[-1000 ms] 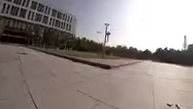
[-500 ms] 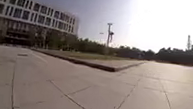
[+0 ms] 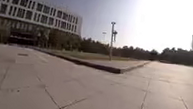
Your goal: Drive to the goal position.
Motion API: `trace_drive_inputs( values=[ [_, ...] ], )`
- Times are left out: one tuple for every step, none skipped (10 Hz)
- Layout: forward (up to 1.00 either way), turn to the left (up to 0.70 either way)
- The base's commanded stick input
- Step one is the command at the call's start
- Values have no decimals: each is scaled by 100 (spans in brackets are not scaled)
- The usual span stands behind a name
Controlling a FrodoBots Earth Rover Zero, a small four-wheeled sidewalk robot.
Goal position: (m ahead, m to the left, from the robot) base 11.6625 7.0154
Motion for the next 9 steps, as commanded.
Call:
trace_drive_inputs(
  values=[
    [70,19],
    [70,35],
    [70,35],
    [70,27],
    [70,0],
    [70,0],
    [70,0],
    [70,0],
    [70,0]
  ],
)
